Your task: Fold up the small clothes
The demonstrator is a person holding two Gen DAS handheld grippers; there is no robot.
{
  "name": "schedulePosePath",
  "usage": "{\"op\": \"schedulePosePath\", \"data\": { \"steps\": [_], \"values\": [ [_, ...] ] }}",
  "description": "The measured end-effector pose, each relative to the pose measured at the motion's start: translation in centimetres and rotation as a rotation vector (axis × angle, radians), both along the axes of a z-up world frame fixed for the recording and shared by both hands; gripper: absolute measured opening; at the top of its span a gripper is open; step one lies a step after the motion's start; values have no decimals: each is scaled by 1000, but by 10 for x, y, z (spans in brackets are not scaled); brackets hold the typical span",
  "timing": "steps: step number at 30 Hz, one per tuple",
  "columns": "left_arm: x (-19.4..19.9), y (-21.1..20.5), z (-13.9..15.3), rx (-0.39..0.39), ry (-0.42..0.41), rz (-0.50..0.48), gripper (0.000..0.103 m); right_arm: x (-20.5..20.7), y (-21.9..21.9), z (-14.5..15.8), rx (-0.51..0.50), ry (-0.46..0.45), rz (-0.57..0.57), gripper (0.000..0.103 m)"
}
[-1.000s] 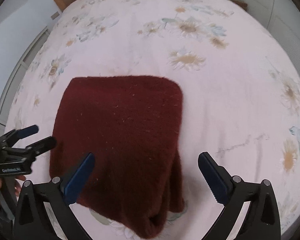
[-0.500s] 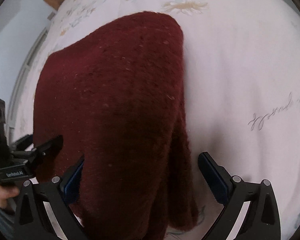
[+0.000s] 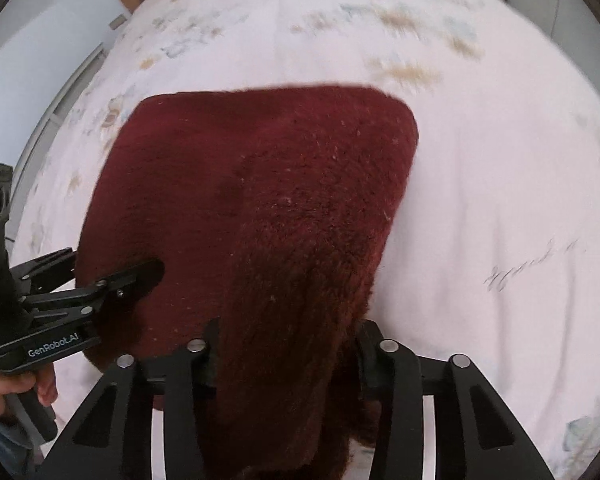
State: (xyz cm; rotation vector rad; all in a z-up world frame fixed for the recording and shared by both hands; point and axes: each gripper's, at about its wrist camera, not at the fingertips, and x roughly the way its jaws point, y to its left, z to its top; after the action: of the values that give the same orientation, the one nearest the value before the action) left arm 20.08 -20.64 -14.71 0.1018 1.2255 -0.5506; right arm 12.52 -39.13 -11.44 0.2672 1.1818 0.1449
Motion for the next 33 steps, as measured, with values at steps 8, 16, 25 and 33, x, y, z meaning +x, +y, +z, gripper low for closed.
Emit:
{"op": "schedulePosePath", "data": {
  "steps": [8, 16, 25, 33],
  "values": [
    [1, 75, 66, -82, -98, 22, 44, 5, 53, 61, 5, -112, 60, 41],
    [4, 157, 56, -43, -117, 103, 44, 22, 119, 35, 32, -99, 107, 42],
    [-13, 188, -5, -8, -111, 126, 57, 7, 118, -15, -22, -67, 81, 61],
    [14, 179, -2, 19, -48, 167, 68, 3, 111, 10, -80, -100, 91, 80]
  ]
}}
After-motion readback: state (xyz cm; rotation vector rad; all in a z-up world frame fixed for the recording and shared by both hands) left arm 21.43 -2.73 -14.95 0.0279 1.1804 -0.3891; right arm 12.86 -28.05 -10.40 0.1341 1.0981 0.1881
